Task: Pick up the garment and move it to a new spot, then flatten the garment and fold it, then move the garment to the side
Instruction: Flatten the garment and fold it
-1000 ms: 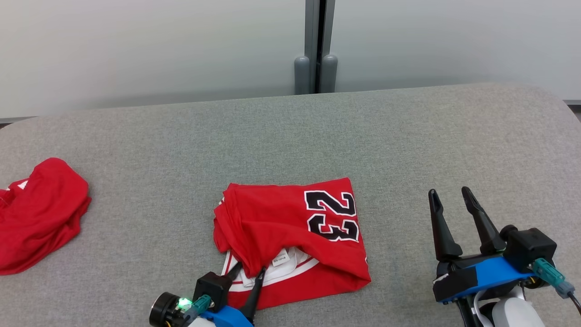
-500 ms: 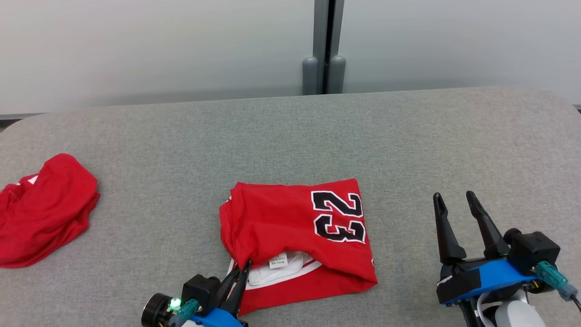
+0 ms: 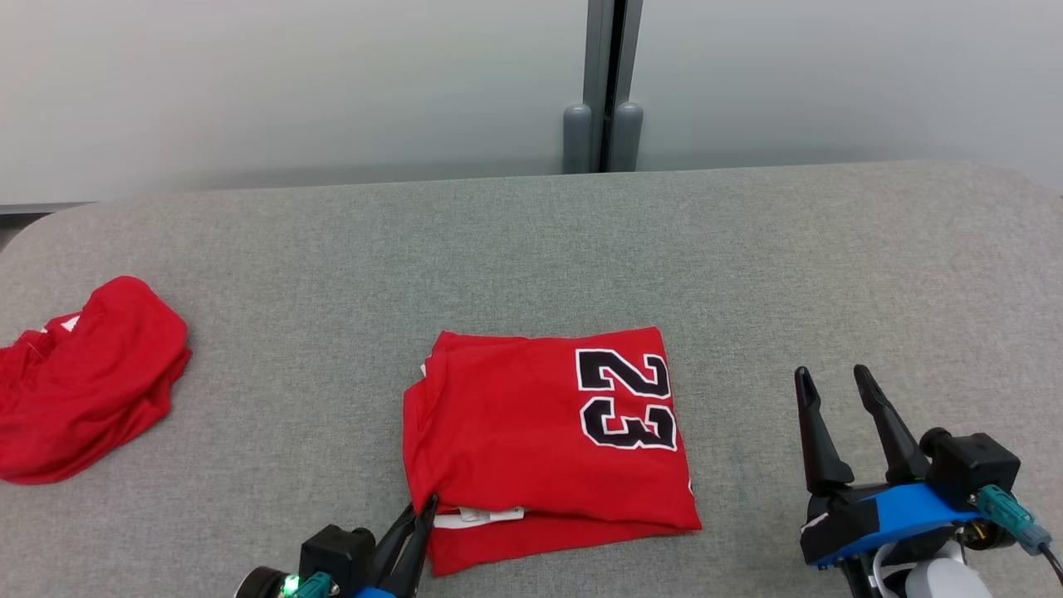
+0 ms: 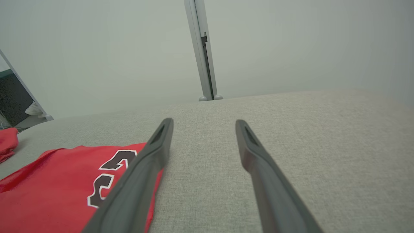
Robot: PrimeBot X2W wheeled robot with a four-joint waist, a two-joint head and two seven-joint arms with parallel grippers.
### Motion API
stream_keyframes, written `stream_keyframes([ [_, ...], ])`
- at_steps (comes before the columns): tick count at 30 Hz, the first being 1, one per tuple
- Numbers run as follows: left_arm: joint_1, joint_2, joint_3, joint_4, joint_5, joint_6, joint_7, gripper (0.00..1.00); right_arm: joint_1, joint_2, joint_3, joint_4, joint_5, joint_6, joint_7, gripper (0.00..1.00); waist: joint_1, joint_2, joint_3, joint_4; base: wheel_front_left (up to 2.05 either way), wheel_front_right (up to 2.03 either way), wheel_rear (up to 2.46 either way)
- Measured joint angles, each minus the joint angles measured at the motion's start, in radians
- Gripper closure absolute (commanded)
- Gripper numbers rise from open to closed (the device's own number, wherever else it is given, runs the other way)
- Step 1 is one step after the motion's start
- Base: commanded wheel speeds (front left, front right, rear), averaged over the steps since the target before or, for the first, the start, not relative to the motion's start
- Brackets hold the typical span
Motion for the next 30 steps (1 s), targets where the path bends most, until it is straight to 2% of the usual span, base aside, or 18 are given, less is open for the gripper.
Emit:
stream_keyframes([
  [7, 0.024, 0.015, 0.004, -0.012, -0.023, 0.003, 0.035, 1.0, 0.0, 0.0, -0.004, 0.017, 0.0, 0.0, -0.001, 0.0, 0.0, 0.0, -0.004, -0.004, 0.0, 0.0, 0.0],
  [8, 0.025, 0.016, 0.005, -0.011, -0.025, 0.004, 0.035, 0.63, 0.0, 0.0, -0.004, 0.019, 0.0, 0.0, -0.001, 0.0, 0.0, 0.0, -0.004, -0.004, 0.0, 0.0, 0.0],
  [9, 0.025, 0.017, 0.005, -0.013, -0.024, 0.004, 0.03, 0.19, -0.001, 0.0, -0.004, 0.02, 0.0, 0.0, -0.001, 0.0, 0.0, 0.0, -0.005, -0.004, 0.0, 0.0, 0.0],
  [10, 0.025, 0.016, 0.007, -0.022, -0.024, 0.005, 0.015, 0.0, -0.001, 0.0, -0.006, 0.022, 0.0, 0.0, -0.001, 0.0, 0.0, 0.0, -0.006, -0.004, 0.0, 0.0, 0.0],
  [13, 0.024, -0.001, 0.025, -0.062, -0.069, -0.001, -0.016, 0.0, -0.001, 0.0, -0.009, 0.024, -0.002, 0.0, -0.001, 0.0, 0.0, 0.0, -0.007, -0.002, 0.0, 0.0, 0.0],
  [15, 0.012, 0.016, 0.041, -0.092, -0.055, 0.006, -0.036, 0.0, -0.003, 0.0, -0.015, 0.026, -0.005, 0.0, -0.001, 0.0, -0.0001, 0.0, -0.007, 0.0, 0.0, 0.0, 0.0],
  [23, -0.031, 0.067, 0.131, -0.171, -0.025, 0.077, -0.087, 0.0, -0.016, 0.0, -0.012, 0.02, -0.025, 0.0, -0.007, 0.0, 0.0, 0.0, -0.011, -0.001, 0.0, 0.0, 0.0],
  [30, -0.039, 0.082, 0.239, -0.205, -0.027, 0.138, -0.109, 0.0, -0.023, -0.002, -0.011, 0.012, -0.032, 0.0, -0.014, 0.0, 0.0, 0.0, -0.016, -0.007, 0.0, 0.0, 0.0],
])
